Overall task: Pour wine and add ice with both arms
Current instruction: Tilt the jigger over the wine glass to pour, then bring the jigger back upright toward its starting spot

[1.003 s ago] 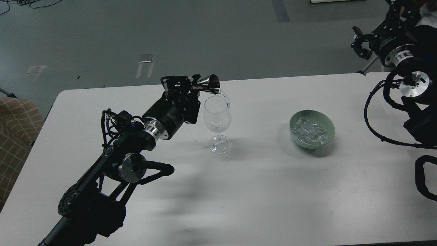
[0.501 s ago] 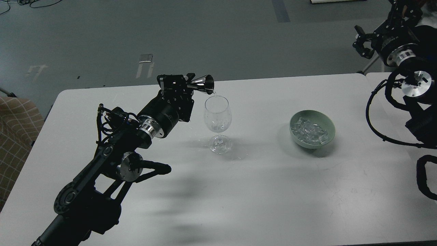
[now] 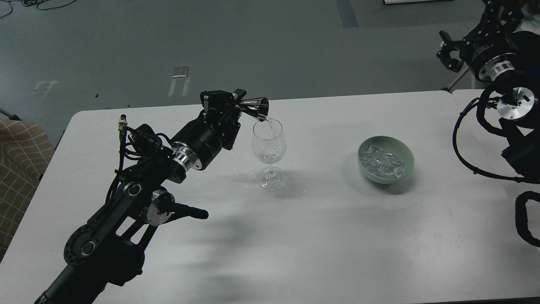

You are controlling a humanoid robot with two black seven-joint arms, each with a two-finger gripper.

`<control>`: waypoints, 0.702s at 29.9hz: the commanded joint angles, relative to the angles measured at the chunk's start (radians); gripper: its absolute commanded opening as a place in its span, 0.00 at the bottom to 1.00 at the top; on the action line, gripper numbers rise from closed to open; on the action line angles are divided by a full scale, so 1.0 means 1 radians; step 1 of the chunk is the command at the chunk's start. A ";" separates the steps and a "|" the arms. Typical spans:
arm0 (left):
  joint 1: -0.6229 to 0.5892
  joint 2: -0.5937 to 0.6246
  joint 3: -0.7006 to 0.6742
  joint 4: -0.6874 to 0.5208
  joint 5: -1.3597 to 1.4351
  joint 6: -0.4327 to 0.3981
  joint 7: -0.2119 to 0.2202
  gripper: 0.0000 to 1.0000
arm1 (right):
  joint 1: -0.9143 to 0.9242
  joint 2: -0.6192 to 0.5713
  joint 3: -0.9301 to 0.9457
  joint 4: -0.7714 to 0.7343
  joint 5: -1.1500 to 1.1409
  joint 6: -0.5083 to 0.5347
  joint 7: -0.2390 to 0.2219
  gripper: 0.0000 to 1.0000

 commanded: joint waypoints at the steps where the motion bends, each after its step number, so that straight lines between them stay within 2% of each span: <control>1: -0.008 0.003 0.000 0.003 0.023 -0.001 0.000 0.00 | 0.000 0.000 0.000 0.000 0.000 0.000 0.000 1.00; 7: -0.020 0.026 0.005 0.004 0.052 -0.001 0.004 0.00 | 0.000 0.000 0.000 0.000 0.000 0.001 0.000 1.00; 11: -0.049 0.032 0.008 0.003 0.113 0.000 0.029 0.00 | 0.000 0.000 0.000 -0.002 0.000 0.001 0.000 1.00; 21: -0.066 0.043 0.012 -0.005 0.183 -0.001 0.030 0.00 | -0.006 -0.011 0.003 -0.002 0.000 0.001 0.000 1.00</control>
